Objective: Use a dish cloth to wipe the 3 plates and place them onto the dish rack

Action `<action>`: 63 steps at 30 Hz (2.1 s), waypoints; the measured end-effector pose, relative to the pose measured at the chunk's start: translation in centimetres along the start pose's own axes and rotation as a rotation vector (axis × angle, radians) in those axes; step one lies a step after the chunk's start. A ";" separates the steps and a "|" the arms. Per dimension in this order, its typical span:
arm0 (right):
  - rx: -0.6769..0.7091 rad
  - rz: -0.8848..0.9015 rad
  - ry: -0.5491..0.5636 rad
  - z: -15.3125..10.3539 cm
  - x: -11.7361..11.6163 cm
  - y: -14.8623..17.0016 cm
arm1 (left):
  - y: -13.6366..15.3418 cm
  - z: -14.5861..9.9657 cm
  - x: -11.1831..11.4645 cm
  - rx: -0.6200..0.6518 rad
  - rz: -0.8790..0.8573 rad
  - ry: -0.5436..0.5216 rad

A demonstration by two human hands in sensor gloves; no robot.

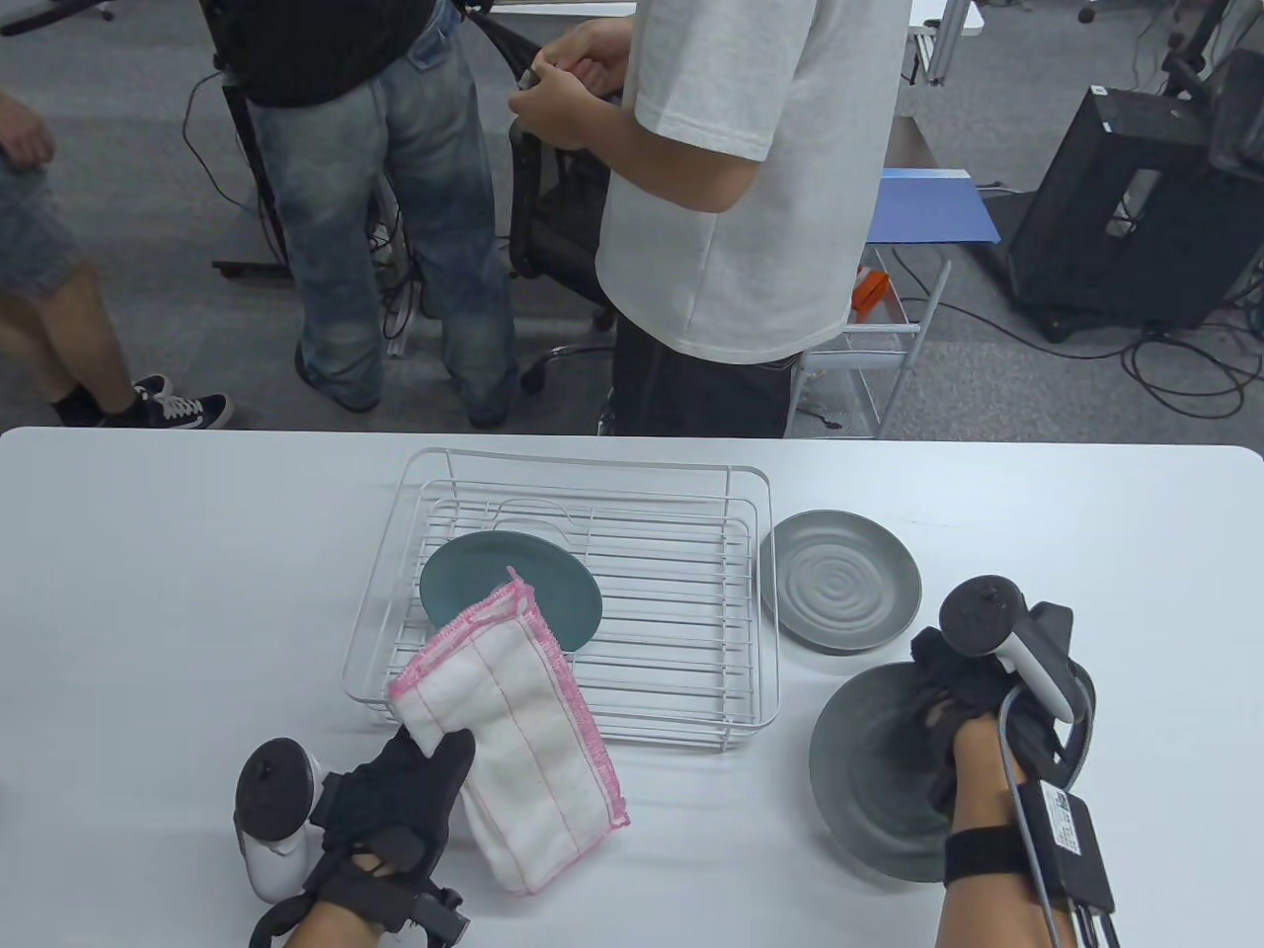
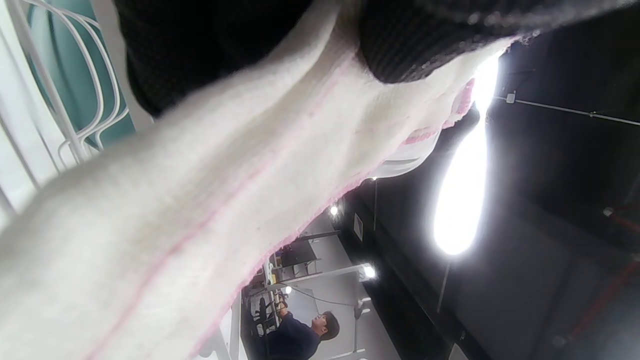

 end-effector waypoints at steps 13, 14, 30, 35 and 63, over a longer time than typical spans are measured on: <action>0.319 0.651 -0.108 -9.0 -1.8 -10.6 | -2.4 -1.4 -1.5 0.051 0.246 -0.174; 0.319 0.671 -0.102 -9.4 -2.3 -11.3 | -2.6 -1.6 -1.7 0.058 0.266 -0.190; 0.160 1.214 -0.268 -13.3 -13.2 -15.5 | -6.7 -0.8 6.4 0.133 1.162 0.044; 0.210 1.241 -0.189 -13.5 -12.2 -15.4 | -5.0 0.3 8.2 0.011 1.283 0.151; 0.126 1.583 -0.034 -14.1 -10.5 -13.3 | -3.7 0.1 13.3 0.047 1.071 0.512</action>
Point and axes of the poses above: the tracker on the back of each hand, its own y axis roughly to the little-finger side, its own z axis roughly from the wrist to the fingertips, x = y × z, the point moved 4 cm from there along z, roughly from the wrist to the fingertips, and after that the axes turned 13 degrees about y, right-handed, at the moved point
